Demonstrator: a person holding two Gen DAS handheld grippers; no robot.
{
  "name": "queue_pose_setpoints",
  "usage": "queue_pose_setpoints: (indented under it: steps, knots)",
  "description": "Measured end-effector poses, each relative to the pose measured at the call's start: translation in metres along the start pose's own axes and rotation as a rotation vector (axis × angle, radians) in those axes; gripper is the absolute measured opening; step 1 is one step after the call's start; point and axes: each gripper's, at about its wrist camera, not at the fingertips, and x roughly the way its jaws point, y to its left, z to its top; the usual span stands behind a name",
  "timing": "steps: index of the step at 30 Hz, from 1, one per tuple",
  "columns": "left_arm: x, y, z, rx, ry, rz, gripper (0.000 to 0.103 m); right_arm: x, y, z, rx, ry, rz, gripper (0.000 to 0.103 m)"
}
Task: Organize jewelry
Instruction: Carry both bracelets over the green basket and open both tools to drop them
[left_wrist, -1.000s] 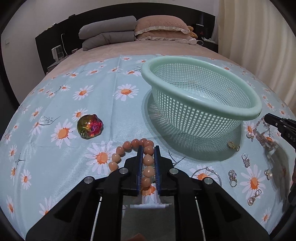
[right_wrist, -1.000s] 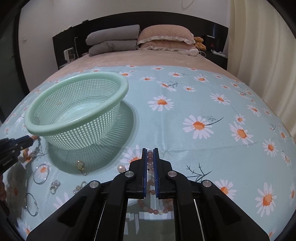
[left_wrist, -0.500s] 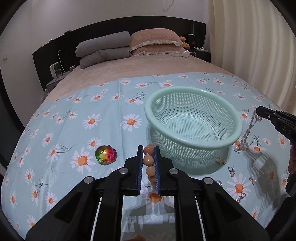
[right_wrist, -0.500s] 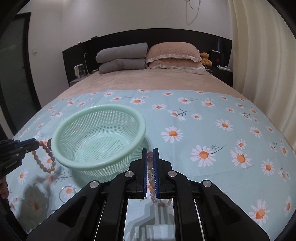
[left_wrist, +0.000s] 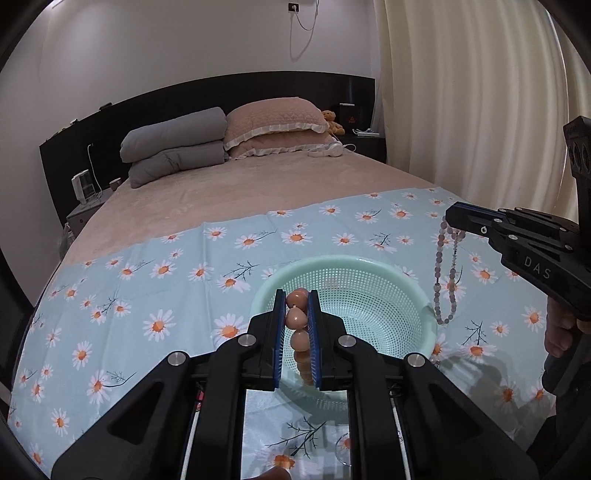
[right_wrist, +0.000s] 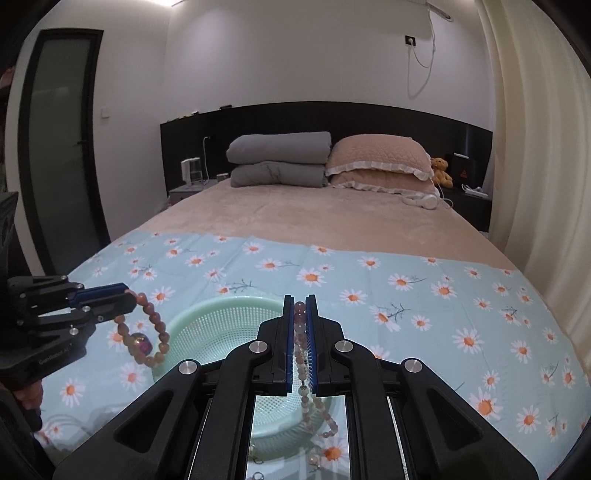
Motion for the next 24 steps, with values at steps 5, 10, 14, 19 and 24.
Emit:
queue_pose_setpoints:
  steps: [5, 10, 14, 19, 24]
  knots:
    - [0.026, 0.0, -0.005, -0.01, 0.047, -0.021, 0.012, 0.016, 0.003, -0.007, 0.013, 0.03, 0.021, 0.006]
    - [0.044, 0.005, -0.014, -0.022, 0.08, -0.029, 0.012, 0.014, 0.004, -0.004, 0.015, -0.001, 0.036, 0.006]
    - [0.049, 0.006, -0.018, -0.028, 0.087, -0.038, 0.012, 0.008, 0.007, 0.011, 0.004, -0.034, 0.044, 0.006]
    - [0.05, 0.005, -0.022, -0.031, 0.092, -0.045, 0.012, 0.021, 0.007, 0.0, 0.011, 0.013, 0.034, 0.006]
    - [0.054, 0.005, -0.027, -0.032, 0.107, -0.045, 0.012, 0.051, 0.006, -0.034, 0.037, 0.138, 0.033, 0.006]
